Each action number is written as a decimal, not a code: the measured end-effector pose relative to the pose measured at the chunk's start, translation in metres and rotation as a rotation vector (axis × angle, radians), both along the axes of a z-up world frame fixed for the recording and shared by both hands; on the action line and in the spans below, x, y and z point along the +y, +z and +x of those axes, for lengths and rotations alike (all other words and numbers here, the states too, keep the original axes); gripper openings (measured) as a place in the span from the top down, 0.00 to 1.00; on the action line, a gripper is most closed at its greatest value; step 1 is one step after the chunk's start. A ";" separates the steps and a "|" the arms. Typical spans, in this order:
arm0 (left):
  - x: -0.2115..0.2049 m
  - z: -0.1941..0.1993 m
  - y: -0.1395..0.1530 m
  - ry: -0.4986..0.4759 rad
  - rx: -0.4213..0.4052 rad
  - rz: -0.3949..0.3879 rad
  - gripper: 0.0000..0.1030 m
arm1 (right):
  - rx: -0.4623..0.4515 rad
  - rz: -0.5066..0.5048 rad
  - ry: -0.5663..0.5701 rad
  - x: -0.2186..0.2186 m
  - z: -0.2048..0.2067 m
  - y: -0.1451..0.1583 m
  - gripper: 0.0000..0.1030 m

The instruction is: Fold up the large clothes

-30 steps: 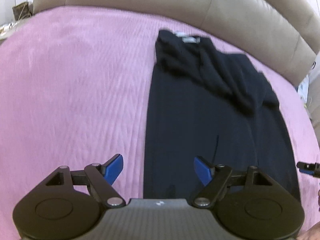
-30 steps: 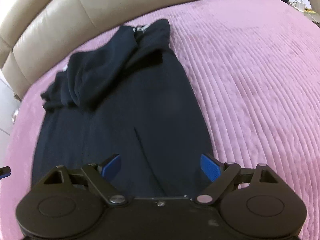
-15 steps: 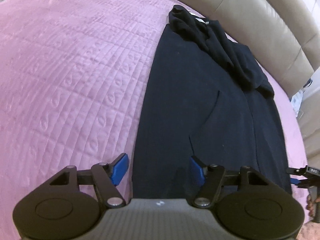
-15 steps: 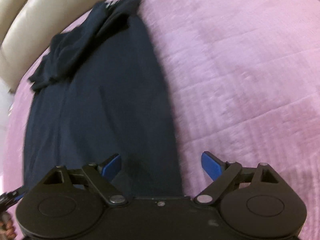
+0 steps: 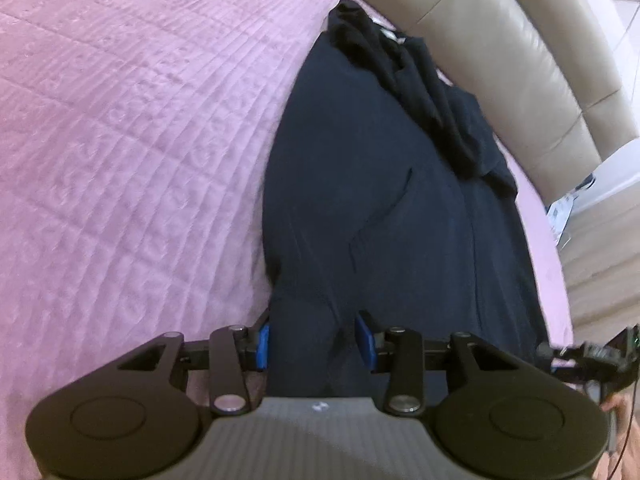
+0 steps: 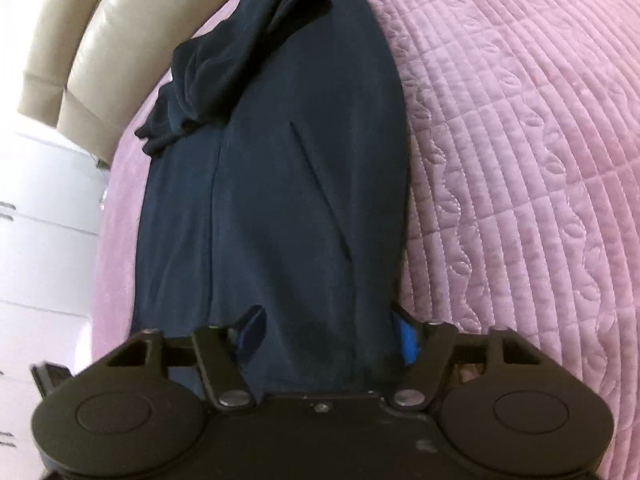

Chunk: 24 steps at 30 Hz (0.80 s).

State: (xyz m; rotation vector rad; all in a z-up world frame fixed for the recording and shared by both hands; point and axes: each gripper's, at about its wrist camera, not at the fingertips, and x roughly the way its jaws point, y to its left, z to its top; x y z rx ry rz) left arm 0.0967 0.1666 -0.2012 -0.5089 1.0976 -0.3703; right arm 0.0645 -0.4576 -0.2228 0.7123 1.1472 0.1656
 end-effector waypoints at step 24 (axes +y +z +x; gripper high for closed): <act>-0.003 -0.002 0.020 0.071 -0.089 -0.016 0.94 | -0.057 0.006 -0.051 0.030 -0.006 0.041 0.75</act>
